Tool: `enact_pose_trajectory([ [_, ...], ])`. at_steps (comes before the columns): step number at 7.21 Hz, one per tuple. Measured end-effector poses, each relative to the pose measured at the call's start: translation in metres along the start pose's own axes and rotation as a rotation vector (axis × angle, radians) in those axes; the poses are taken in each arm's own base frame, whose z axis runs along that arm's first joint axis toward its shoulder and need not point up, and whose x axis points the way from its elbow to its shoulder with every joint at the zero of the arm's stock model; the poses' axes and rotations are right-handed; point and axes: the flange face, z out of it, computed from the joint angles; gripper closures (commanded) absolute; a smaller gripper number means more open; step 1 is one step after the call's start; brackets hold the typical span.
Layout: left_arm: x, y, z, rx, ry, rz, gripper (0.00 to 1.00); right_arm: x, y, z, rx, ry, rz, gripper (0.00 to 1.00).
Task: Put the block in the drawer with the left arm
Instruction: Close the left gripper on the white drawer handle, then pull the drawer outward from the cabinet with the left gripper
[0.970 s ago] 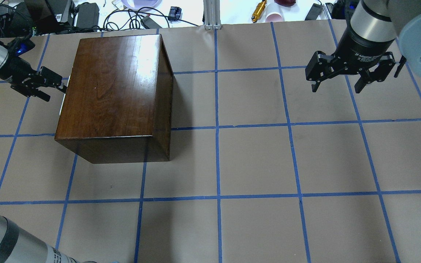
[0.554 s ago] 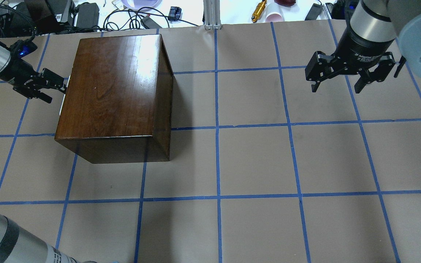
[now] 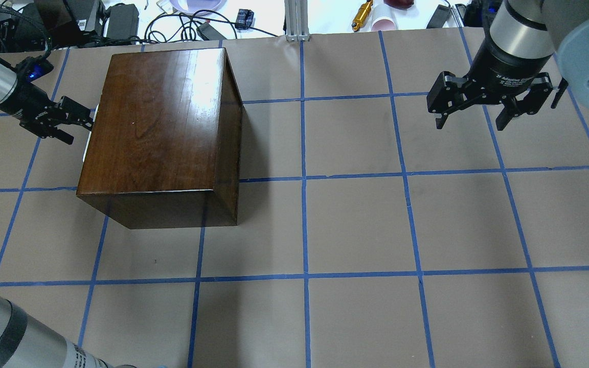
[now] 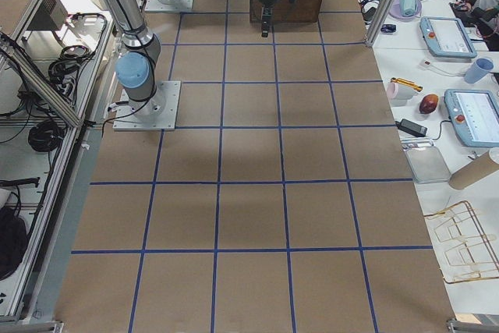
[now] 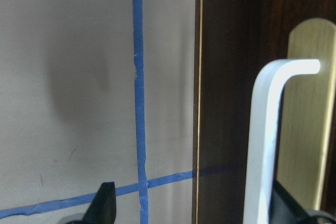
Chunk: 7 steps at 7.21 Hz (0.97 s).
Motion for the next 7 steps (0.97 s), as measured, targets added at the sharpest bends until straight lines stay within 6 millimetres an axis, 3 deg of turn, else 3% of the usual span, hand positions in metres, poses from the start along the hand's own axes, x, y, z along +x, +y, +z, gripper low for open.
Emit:
enact_pose_trajectory([
  [7, -0.009, -0.004, -0.012, 0.019, -0.117, 0.01, 0.0, 0.0, 0.0, 0.0, 0.0, 0.0, 0.0, 0.0],
])
